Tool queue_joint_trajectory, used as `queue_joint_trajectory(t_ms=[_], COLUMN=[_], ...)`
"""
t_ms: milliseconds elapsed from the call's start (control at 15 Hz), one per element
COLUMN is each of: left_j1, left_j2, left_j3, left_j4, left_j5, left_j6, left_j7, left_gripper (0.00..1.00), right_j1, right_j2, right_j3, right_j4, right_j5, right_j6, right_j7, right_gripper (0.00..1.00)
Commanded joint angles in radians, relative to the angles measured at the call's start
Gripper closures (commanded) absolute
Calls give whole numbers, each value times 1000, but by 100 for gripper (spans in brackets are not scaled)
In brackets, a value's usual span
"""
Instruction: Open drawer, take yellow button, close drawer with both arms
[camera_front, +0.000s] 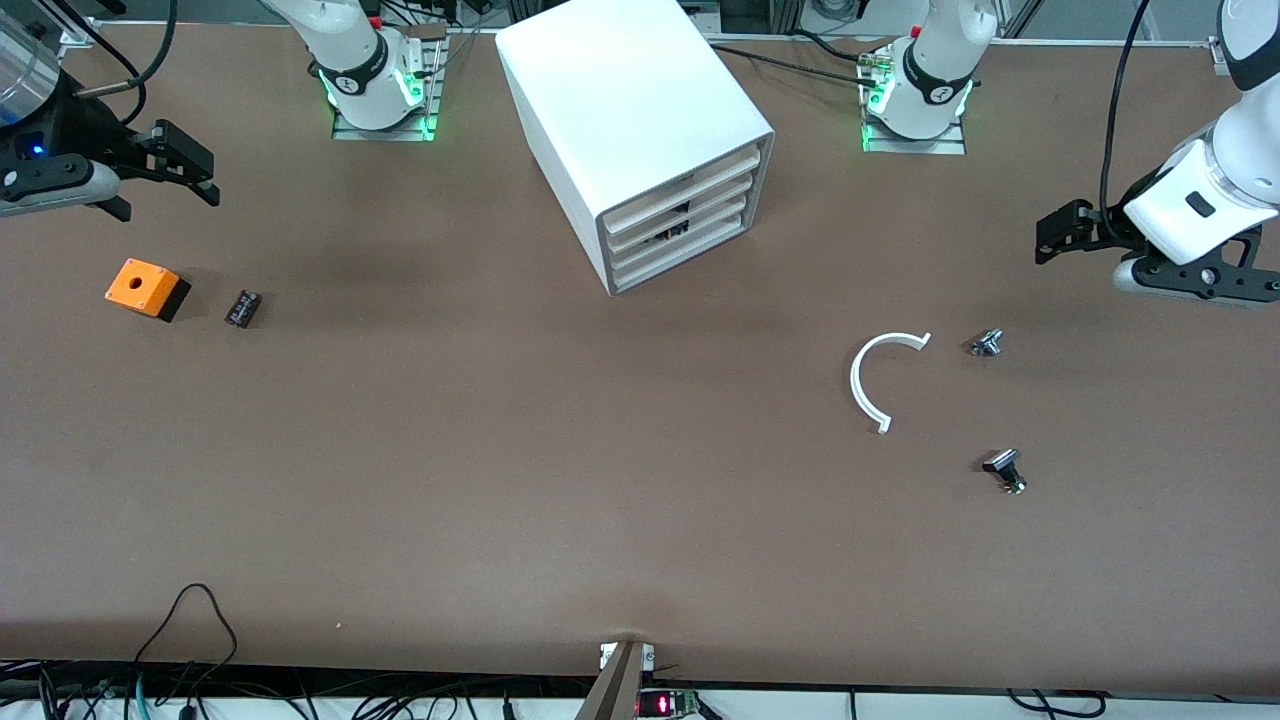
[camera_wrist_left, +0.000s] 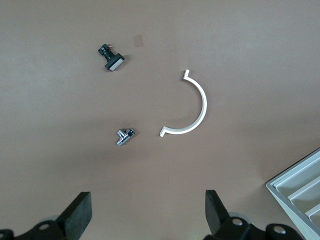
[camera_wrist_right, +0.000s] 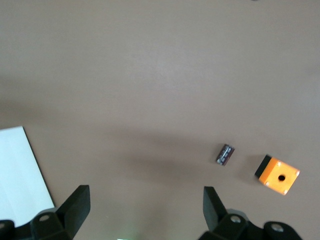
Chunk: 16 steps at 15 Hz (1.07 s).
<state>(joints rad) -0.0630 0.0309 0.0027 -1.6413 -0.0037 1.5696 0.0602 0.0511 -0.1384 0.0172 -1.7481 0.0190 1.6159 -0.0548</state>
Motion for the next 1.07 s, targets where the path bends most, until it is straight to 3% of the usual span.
queue_joint_trajectory(t_ms=[0, 200, 400, 667, 800, 1000], left_j1=[-1, -3, -1, -20, -37, -31], left_j2=[1, 1, 0, 55, 90, 145], left_j3=[-3, -7, -7, -9, -18, -21], left_j4=[14, 15, 15, 17, 9, -24], left_j5=[4, 5, 4, -53, -144, -414], left_j6=[-19, -19, -25, -100, -138, -140], left_j7=[-2, 0, -5, 6, 32, 96], left_gripper=[0, 0, 0, 0, 0, 0], right_j1=[1, 15, 29, 94, 124, 134], right_j2=[6, 52, 137, 264, 293, 324], right_j3=[6, 16, 32, 41, 41, 43], right_j4=[15, 10, 18, 116, 142, 154], right_j5=[24, 18, 24, 27, 45, 90], right_j6=[-16, -17, 67, 84, 85, 94], right_j7=[156, 165, 309, 467, 536, 555], right_gripper=[0, 0, 0, 0, 0, 0])
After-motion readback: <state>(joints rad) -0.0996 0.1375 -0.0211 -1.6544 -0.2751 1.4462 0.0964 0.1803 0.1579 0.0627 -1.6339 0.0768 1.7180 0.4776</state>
